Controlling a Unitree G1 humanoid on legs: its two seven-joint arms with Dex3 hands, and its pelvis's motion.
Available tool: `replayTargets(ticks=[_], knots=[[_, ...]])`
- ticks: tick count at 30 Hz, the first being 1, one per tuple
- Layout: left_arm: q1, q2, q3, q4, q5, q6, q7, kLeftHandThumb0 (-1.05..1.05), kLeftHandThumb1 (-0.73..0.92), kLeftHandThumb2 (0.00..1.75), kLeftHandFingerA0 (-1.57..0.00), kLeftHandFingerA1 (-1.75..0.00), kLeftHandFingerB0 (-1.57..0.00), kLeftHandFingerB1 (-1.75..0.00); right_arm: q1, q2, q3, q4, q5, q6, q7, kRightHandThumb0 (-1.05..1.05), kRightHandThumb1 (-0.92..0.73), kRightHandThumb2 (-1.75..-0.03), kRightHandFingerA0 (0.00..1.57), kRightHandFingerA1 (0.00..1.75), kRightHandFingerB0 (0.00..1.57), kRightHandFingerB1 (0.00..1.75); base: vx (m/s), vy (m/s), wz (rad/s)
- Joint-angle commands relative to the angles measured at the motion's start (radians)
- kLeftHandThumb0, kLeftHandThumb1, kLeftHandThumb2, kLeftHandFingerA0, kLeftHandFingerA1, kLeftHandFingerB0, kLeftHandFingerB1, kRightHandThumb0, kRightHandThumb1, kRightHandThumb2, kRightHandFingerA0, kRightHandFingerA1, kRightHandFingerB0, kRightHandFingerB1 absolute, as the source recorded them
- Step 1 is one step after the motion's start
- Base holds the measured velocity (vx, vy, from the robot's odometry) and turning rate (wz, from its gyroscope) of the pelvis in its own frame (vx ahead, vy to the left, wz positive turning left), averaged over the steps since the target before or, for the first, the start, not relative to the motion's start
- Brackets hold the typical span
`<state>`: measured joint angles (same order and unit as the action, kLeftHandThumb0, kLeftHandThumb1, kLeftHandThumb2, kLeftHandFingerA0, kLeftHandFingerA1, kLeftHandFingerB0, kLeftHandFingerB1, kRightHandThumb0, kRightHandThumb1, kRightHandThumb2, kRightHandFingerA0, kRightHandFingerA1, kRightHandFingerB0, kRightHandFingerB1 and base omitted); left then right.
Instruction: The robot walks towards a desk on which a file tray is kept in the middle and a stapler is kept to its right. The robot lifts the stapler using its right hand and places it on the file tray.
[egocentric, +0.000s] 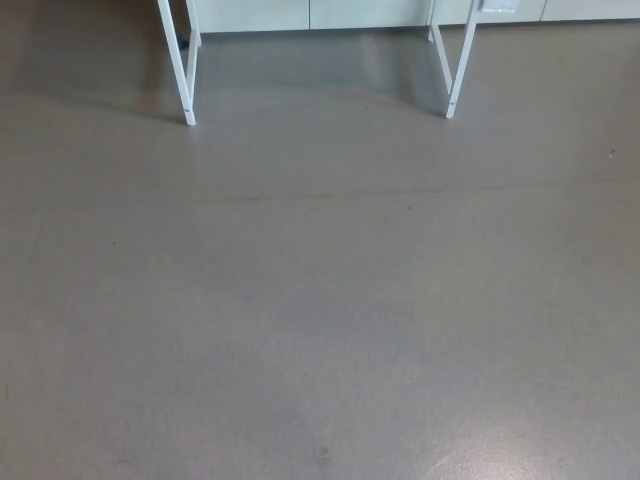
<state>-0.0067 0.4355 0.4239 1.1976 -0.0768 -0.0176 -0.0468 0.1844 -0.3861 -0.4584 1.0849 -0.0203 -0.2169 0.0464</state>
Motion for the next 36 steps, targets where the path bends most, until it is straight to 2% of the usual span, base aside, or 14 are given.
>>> replayTargets(ticks=[1,5,7,8,9,10,12,14,26,28,30,33,34,36], knots=[[-0.008,0.024,0.028,0.031,-0.04,-0.093,-0.013,-1.05,0.3,1.42,-1.04,-1.74,-0.64,-1.39,-0.001,-0.018,-0.042,0.021,0.087,-0.132,0.036,-0.4,-0.61,-0.58,0.38,0.46,0.32,0.35,0.0,0.0,0.0],[-0.01,0.026,0.027,0.04,-0.042,-0.107,-0.019,-1.05,0.15,1.31,-1.09,-1.7,-0.69,-1.4,-0.01,-0.027,-0.02,0.037,0.067,-0.121,0.002,-0.45,-0.54,-0.74,0.28,0.48,0.28,0.42,0.0,0.0,0.0],[-0.008,0.026,0.031,0.04,-0.049,-0.111,-0.029,-0.89,0.25,1.33,-1.19,-1.75,-0.64,-1.34,-0.021,-0.031,-0.021,0.076,0.071,-0.142,0.005,-0.39,-0.6,-0.58,0.29,0.41,0.33,0.34,0.0,0.0,0.0],[-0.009,0.026,0.03,0.042,-0.048,-0.11,-0.026,-1.05,0.14,1.32,-1.04,-1.73,-0.62,-1.51,-0.024,-0.027,-0.023,0.085,0.075,-0.158,-0.007,-0.38,-0.59,-0.57,0.29,0.42,0.34,0.35,0.0,0.0,0.0],[-0.01,0.025,0.036,0.043,-0.055,-0.108,-0.028,-0.4,-0.05,0.95,-1.42,-1.4,-0.95,-1.16,-0.025,-0.017,-0.043,0.085,0.104,-0.164,0.01,-0.38,-0.59,-0.58,0.27,0.43,0.35,0.34,0.0,0.0,0.0],[-0.011,0.025,0.037,0.044,-0.056,-0.106,-0.027,-1.0,0.25,1.36,-1.12,-1.75,-0.66,-1.38,-0.022,-0.017,-0.046,0.077,0.114,-0.154,0.026,-0.39,-0.6,-0.58,0.3,0.43,0.34,0.34,0.0,0.0,0.0],[-0.012,0.025,0.036,0.047,-0.054,-0.109,-0.023,-1.05,0.14,1.31,-1.03,-1.66,-0.66,-1.4,-0.019,-0.04,-0.02,0.08,0.095,-0.141,0.051,-0.42,-0.63,-0.59,0.25,0.42,0.29,0.32,0.0,0.0,0.0],[-0.014,0.025,0.028,0.044,-0.046,-0.11,-0.016,-1.05,0.3,1.43,-1.03,-1.75,-0.61,-1.39,-0.018,-0.059,-0.001,0.096,0.084,-0.146,0.071,-0.45,-0.63,-0.6,0.19,0.4,0.29,0.32,0.0,0.0,0.0],[-0.01,0.028,0.023,0.057,-0.043,-0.114,-0.014,-0.93,0.29,1.37,-1.08,-1.68,-0.67,-1.36,0.001,-0.076,0.039,0.094,0.082,-0.158,0.076,-0.48,-0.64,-0.6,0.16,0.38,0.27,0.31,0.0,0.0,0.0],[-0.012,0.027,0.027,0.061,-0.046,-0.115,-0.01,-1.05,0.13,1.32,-1.14,-1.7,-0.73,-1.42,0.007,-0.076,0.043,0.075,0.087,-0.14,0.069,-0.47,-0.64,-0.6,0.21,0.39,0.29,0.31,0.0,0.0,0.0],[-0.011,0.027,0.025,0.061,-0.044,-0.114,-0.007,-1.03,0.12,1.38,-0.99,-1.7,-0.57,-1.49,0.005,-0.071,0.032,0.084,0.105,-0.152,0.089,-0.48,-0.63,-0.61,0.19,0.37,0.28,0.31,0.0,0.0,0.0],[0.001,0.024,0.025,0.059,-0.044,-0.12,-0.003,-1.05,0.26,1.41,-1.03,-1.71,-0.68,-1.43,0.012,-0.066,0.012,0.082,0.135,-0.145,0.107,-0.46,-0.6,-0.58,0.13,0.39,0.3,0.32,0.0,0.0,0.0],[0.002,0.025,0.026,0.059,-0.046,-0.121,-0.007,-0.98,0.25,1.36,-1.17,-1.74,-0.69,-1.39,0.019,-0.076,0.039,0.077,0.101,-0.146,0.082,-0.57,-0.49,-0.8,0.1,0.47,0.21,0.43,0.0,0.0,0.0],[0.002,0.025,0.029,0.06,-0.049,-0.118,-0.014,-1.02,0.27,1.39,-1.16,-1.75,-0.69,-1.42,0.017,-0.071,0.028,0.078,0.124,-0.141,0.1,-0.49,-0.62,-0.59,0.1,0.37,0.29,0.31,0.0,0.0,0.0]])
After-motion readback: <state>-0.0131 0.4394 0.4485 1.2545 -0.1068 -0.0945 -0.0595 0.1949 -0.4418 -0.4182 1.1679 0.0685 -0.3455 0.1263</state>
